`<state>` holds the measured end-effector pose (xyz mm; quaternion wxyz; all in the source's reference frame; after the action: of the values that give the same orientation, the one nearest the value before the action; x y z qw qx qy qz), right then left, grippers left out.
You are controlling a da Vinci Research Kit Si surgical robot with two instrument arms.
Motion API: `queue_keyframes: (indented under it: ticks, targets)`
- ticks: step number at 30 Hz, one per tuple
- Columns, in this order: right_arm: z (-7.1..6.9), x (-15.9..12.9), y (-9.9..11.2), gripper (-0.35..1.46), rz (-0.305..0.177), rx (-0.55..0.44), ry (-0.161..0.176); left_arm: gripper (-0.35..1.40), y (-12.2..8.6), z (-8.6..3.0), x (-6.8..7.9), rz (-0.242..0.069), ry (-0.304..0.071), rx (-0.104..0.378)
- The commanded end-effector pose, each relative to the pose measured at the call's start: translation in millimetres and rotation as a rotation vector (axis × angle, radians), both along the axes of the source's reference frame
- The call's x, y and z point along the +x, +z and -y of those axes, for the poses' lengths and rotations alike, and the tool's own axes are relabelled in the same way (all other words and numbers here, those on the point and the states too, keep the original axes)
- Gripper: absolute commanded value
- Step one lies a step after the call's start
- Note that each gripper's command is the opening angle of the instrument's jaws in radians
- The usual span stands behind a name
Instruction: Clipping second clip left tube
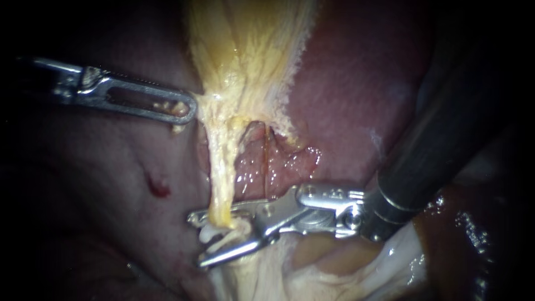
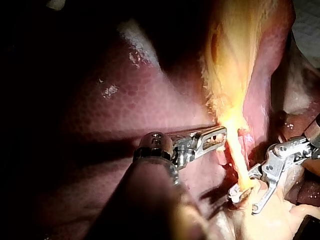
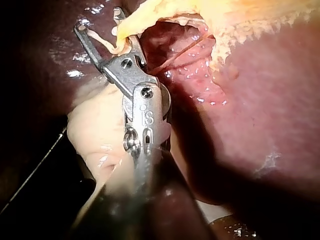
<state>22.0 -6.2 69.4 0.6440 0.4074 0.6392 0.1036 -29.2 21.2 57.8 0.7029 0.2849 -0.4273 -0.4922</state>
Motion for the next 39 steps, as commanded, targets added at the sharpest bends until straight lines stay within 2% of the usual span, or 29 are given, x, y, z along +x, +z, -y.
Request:
queue_keyframes:
  ticks: [1, 10, 13, 18, 39]
  targets:
    - [0.0, -0.1, 0.0, 0.34, 0.0, 0.0, 0.0, -0.35, 0.0, 0.0, 0.0, 0.0, 0.0, 0.0]
    - [-0.3, -0.6, 0.4, 0.1, 0.0, 0.0, 0.0, -0.35, 0.0, 0.0, 0.0, 0.0, 0.0, 0.0]
    - [-0.3, -0.8, 0.5, -0.03, 0.0, 0.0, -0.001, -0.35, 0.0, 0.0, 0.0, 0.0, 0.0, 0.0]
    - [-0.3, -0.9, 0.6, -0.34, 0.001, 0.0, -0.002, -0.35, 0.1, 0.0, 0.0, 0.0, 0.0, 0.0]
    - [-0.6, -1.0, 1.1, -0.35, 0.0, 0.0, -0.003, -0.35, 0.1, 0.0, 0.0, 0.0, 0.0, 0.0]
